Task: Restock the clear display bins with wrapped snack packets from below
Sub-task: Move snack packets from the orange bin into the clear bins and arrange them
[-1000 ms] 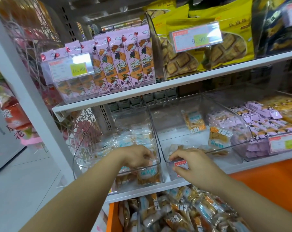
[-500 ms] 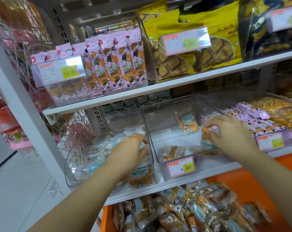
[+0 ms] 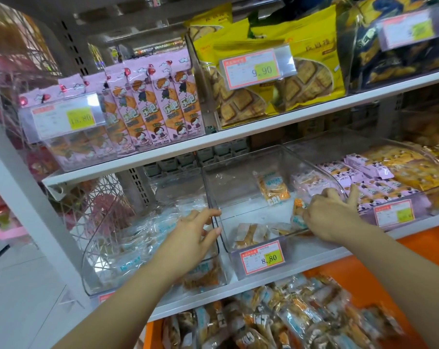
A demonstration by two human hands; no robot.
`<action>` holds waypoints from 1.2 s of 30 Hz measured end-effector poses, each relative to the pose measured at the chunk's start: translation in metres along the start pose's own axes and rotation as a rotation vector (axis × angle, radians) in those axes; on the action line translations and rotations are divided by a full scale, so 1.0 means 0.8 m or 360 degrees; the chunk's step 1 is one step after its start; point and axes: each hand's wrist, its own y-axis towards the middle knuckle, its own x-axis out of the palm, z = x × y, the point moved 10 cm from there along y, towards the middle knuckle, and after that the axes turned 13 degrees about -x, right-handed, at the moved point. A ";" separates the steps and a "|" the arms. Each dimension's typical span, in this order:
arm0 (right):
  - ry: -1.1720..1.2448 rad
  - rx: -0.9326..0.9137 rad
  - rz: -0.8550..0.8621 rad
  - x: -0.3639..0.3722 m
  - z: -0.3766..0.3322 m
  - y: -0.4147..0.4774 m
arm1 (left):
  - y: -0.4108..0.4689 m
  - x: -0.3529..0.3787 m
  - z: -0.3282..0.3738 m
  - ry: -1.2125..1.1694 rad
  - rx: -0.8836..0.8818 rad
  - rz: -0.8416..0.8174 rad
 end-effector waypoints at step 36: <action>0.0076 -0.1134 0.0243 -0.062 -0.313 -0.037 | -0.034 -0.079 -0.153 0.0045 -0.0218 0.0005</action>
